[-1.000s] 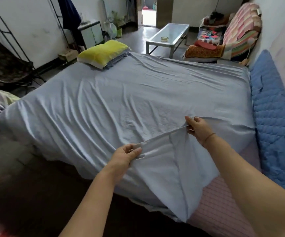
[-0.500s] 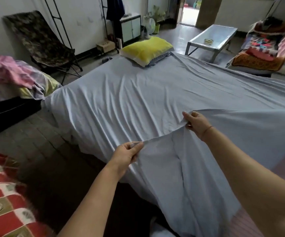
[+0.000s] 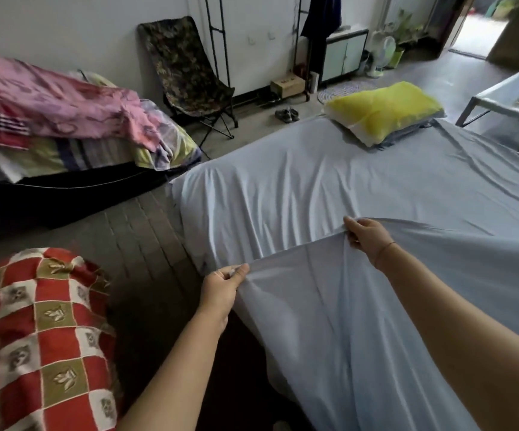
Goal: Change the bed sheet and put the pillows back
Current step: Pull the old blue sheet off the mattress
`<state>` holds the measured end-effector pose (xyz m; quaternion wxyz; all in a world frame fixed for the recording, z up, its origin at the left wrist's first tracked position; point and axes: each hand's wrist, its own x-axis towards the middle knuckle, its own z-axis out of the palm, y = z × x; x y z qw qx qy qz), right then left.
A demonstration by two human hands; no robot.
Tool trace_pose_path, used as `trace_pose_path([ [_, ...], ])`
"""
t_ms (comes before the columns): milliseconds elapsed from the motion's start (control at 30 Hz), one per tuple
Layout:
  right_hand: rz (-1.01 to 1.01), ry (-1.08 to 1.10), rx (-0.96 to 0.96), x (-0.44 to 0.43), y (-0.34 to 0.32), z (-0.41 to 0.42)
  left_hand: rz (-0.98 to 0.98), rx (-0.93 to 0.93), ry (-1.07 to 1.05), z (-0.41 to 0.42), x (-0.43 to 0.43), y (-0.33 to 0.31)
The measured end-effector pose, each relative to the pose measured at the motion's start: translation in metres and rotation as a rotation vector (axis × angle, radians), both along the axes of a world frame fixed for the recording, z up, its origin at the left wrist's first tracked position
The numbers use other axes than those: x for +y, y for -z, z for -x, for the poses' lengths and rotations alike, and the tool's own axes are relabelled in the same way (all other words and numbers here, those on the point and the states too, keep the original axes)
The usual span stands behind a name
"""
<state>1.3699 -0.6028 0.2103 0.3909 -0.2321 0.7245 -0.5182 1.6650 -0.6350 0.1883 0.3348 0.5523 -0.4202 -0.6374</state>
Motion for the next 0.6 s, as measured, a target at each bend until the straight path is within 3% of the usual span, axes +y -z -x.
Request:
trace_pose_path([
  [267,-0.044,-0.109,-0.009,-0.164,0.022,-0.051,-0.032,-0.038,-0.144,-0.056,-0.121,0.027],
  [600,-0.130,-0.093,0.162,-0.372,0.054,-0.115,-0.090,0.004,-0.112,-0.126,-0.327,0.060],
])
